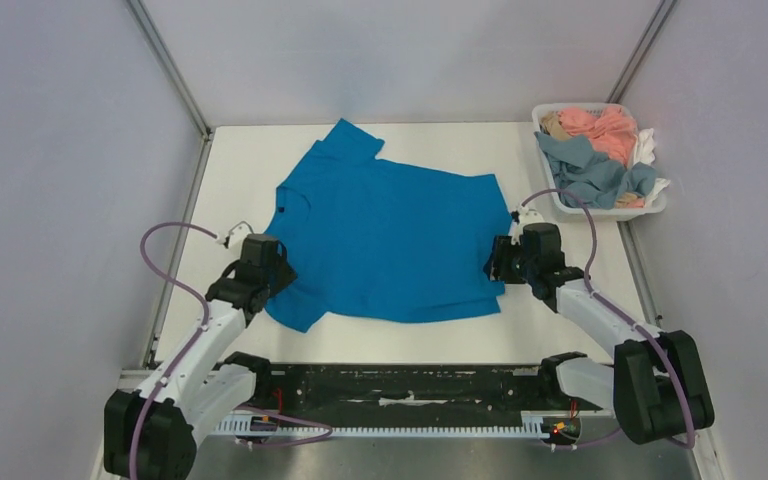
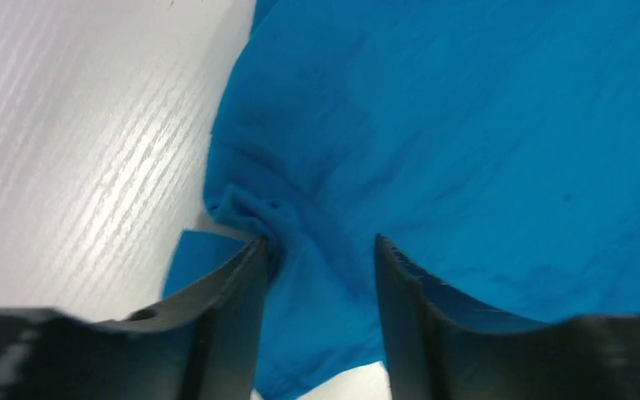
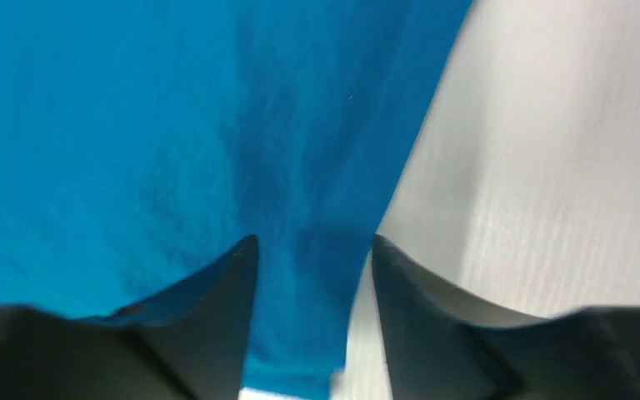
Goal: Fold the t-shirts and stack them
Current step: Flatten out the tshirt
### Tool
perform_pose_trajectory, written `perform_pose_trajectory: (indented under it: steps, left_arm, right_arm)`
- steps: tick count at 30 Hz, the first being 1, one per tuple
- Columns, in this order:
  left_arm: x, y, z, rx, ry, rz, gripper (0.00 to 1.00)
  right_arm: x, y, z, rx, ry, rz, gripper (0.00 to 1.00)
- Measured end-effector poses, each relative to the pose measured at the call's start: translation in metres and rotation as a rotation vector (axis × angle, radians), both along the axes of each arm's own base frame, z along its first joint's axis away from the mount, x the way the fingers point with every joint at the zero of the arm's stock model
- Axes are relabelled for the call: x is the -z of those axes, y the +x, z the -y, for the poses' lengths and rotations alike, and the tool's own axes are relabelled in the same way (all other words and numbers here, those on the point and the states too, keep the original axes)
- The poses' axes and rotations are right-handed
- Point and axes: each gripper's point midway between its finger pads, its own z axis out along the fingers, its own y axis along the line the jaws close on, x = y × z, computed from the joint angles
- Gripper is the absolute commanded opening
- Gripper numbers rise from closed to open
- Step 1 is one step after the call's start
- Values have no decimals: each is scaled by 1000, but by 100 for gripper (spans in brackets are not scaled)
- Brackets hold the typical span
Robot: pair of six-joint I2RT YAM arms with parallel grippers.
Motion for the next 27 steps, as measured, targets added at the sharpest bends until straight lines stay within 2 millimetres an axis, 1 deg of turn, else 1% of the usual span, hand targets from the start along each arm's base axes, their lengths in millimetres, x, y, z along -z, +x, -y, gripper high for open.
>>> perform_pose_trajectory:
  steps: [1,2,3,5,7,10,11,13,15,17,18,19,20,22,24,25,27]
  left_arm:
    - [-2,-1,-1,-7,-2,2,76]
    - [-4,-3,-1,-18,-10,3,78]
    - [-8,-4,-1,-24,-15,8,78]
    - [-21,-5,-3,-43,-23,32,79]
    - [-40,-4,-6,-61,-21,67,80]
    - [-67,2,-9,-80,-19,120,81]
    - [-73,5,-9,-82,-20,131,81]
    - [-77,11,-6,-72,-29,140,82]
    - [-73,17,2,-39,-47,130,82]
    - [-64,28,18,15,-89,111,82]
    - [-56,33,25,41,-108,97,82]
    - [-44,37,33,71,-126,68,82]
    - [-36,39,37,84,-135,47,83]
    - [-18,40,42,106,-146,-1,83]
    - [-5,41,44,115,-140,-34,83]
    - [-1,41,44,118,-134,-44,83]
    - [4,43,44,124,-126,-53,84]
  right_arm:
    - [3,-6,2,5,-3,-17,81]
    - [4,-10,3,12,-4,-27,97]
    - [1,-11,4,22,-3,-23,98]
    - [-9,-10,6,39,2,10,98]
    - [-23,-6,9,61,4,61,98]
    - [-38,3,15,93,-15,108,98]
    - [-42,6,17,104,-22,116,98]
    - [-49,14,20,126,-38,131,98]
    - [-51,24,23,144,-55,129,98]
    - [-50,40,23,155,-75,108,98]
    - [-48,50,23,158,-89,93,95]
    - [-45,62,23,164,-102,79,93]
    - [-42,74,22,166,-114,67,92]
    - [-36,99,21,171,-141,51,88]
    - [-27,122,21,172,-172,37,84]
    - [-24,136,22,176,-191,35,81]
    - [-16,155,26,177,-216,28,72]
